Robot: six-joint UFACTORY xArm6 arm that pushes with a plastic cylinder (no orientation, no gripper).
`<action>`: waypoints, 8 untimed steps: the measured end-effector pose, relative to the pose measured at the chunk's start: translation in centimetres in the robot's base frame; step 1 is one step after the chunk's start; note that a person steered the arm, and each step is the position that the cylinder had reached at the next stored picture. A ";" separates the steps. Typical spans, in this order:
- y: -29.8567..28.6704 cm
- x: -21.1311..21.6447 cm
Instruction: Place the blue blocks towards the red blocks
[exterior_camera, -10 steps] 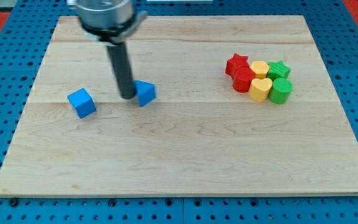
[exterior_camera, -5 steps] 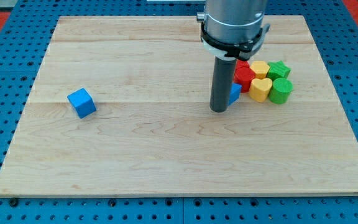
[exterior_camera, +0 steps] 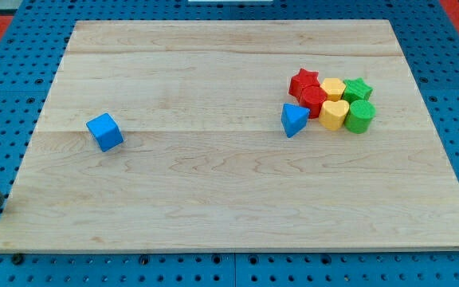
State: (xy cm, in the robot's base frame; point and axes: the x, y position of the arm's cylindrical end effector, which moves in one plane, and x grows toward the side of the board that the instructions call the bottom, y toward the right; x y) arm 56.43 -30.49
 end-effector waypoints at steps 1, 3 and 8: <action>0.0 -1.1; 9.7 -9.6; 21.1 -20.9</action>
State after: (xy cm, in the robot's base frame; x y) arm 35.53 -9.40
